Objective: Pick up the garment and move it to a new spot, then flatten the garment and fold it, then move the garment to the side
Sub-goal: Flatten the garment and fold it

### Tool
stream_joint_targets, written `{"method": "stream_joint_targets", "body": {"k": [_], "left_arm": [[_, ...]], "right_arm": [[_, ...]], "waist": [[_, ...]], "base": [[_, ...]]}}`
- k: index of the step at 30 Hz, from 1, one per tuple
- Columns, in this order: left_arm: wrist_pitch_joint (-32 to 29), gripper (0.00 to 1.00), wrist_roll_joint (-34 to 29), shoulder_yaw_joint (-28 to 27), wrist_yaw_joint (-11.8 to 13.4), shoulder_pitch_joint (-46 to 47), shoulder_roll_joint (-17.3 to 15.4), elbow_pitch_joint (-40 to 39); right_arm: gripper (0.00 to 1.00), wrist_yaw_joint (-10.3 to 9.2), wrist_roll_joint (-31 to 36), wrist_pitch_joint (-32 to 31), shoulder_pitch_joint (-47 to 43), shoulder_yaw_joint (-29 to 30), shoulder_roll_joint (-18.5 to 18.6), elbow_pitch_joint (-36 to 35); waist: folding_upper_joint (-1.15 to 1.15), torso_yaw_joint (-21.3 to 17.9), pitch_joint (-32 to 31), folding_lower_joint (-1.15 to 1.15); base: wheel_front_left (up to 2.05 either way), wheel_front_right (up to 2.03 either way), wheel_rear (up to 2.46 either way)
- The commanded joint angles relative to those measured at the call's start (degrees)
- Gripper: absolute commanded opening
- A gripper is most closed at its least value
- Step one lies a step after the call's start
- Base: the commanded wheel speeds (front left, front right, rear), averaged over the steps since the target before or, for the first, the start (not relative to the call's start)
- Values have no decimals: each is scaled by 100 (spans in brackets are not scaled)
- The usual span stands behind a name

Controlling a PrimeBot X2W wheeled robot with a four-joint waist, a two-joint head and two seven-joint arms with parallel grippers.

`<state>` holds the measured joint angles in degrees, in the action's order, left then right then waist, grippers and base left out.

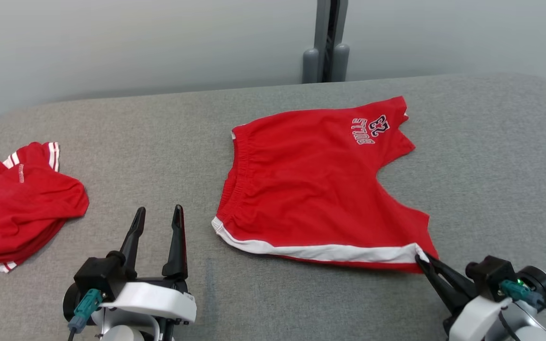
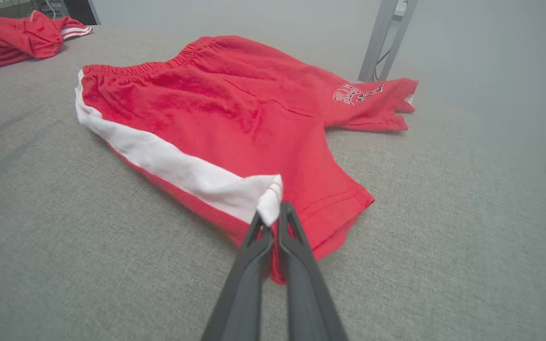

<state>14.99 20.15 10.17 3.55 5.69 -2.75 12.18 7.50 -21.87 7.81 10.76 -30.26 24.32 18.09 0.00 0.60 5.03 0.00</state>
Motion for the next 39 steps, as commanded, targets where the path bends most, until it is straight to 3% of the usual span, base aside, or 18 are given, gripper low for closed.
{"method": "stream_joint_targets", "body": {"k": [1,7,8,15,18,23,30,34,39], "left_arm": [[21,100,-33,-14,-21,-59,-26,26],[21,100,-47,10,-37,-87,-24,53],[21,100,-55,13,-35,-104,-25,70],[21,100,-74,10,-38,-160,-25,119],[21,100,-82,-10,-39,-164,-25,124],[21,100,-40,-15,-15,-179,-27,108],[21,100,-15,45,-21,-122,-24,132],[21,100,1,69,-18,-38,-25,162],[21,100,5,130,-50,26,-24,290]], "right_arm": [[0,-2,-45,-65,-102,-139,188,-105],[0,-2,-259,-183,-241,-487,586,-182],[100,-2,-370,-204,-292,-529,651,-133],[100,-2,-741,-102,-344,-363,589,-158],[100,-2,-831,27,-379,51,456,-160],[100,-1,-515,417,-409,1036,-55,-152],[100,-2,6,712,-481,2209,-1064,-362],[100,-2,239,748,-547,2556,-1530,-460],[100,-1,406,756,-540,2621,-1767,-495]], "waist": [[0,-60,-60,0],[0,-82,-119,0],[0,-77,-142,0],[0,-66,-199,0],[0,-74,-222,0],[0,-110,-209,0],[0,-191,-137,0],[0,-231,-41,0],[0,-287,70,0]], "base": [[0,0,0],[0,0,0],[0,0,0],[0,0,0],[0,0,0],[0,0,0],[0,0,0],[0,0,0],[0,0,0]]}}
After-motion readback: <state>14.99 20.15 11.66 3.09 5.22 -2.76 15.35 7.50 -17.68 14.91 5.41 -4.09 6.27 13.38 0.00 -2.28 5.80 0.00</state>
